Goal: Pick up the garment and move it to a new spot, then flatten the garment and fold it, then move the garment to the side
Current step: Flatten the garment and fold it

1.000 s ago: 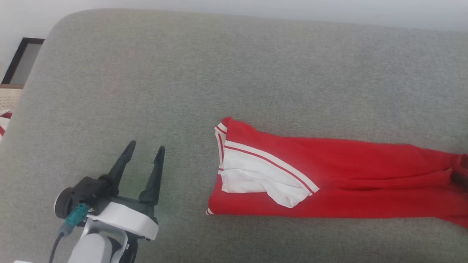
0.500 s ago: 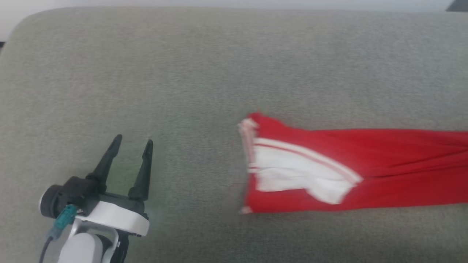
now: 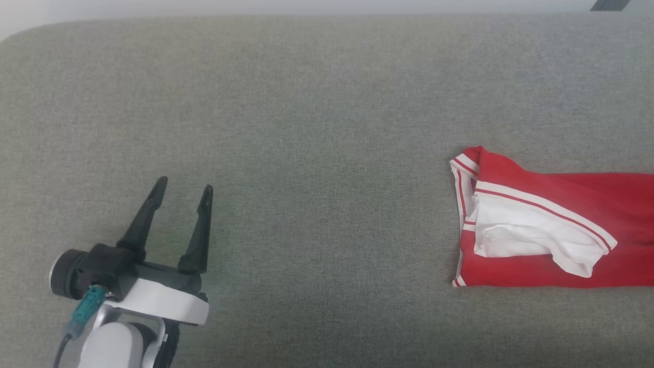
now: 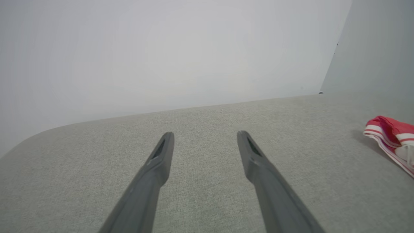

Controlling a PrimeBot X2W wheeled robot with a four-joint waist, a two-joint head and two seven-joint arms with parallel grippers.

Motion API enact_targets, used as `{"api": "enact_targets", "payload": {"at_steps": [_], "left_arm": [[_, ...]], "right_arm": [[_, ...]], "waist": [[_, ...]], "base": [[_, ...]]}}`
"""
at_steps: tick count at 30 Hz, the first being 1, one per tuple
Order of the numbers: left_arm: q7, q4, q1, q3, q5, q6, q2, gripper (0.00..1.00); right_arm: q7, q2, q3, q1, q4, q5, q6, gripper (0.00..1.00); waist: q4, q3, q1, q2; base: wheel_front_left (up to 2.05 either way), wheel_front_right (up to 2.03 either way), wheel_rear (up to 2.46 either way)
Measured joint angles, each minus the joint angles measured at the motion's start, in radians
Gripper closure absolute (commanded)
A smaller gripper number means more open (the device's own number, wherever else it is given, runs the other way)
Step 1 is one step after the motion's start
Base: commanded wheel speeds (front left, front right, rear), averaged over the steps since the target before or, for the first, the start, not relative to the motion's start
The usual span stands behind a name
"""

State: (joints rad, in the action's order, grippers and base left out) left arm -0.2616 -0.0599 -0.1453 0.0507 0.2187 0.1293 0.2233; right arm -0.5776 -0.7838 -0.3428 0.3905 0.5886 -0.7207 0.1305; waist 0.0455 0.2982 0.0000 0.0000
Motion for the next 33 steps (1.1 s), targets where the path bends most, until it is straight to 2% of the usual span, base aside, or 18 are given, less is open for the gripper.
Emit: {"api": "enact_targets", "payload": {"at_steps": [10,17,24,33], "left_arm": [[0.0,0.003,0.027,-0.003,-0.007,0.0,-0.038,0.0],[0.0,0.004,0.04,0.014,0.016,0.0,-0.053,0.0],[0.0,0.007,0.039,0.024,0.033,0.0,-0.057,0.0],[0.0,-0.007,0.028,0.041,0.049,0.0,-0.069,0.0]], "right_arm": [[-0.183,0.179,0.158,-0.118,-0.406,-0.069,0.0,1.0],[-0.266,0.262,0.278,-0.141,-0.587,-0.058,0.0,1.0],[-0.303,0.323,0.381,-0.114,-0.623,-0.023,0.0,1.0],[-0.264,0.339,0.457,-0.083,-0.54,0.004,0.0,1.0]], "waist": [[0.009,-0.046,0.0,0.0001],[0.059,-0.06,0.0,0.0],[0.106,-0.053,0.0,0.0],[0.127,-0.046,0.0,0.0]], "base": [[0.0,0.0,0.0],[0.0,0.0,0.0],[0.0,0.0,0.0],[0.0,0.0,0.0]]}}
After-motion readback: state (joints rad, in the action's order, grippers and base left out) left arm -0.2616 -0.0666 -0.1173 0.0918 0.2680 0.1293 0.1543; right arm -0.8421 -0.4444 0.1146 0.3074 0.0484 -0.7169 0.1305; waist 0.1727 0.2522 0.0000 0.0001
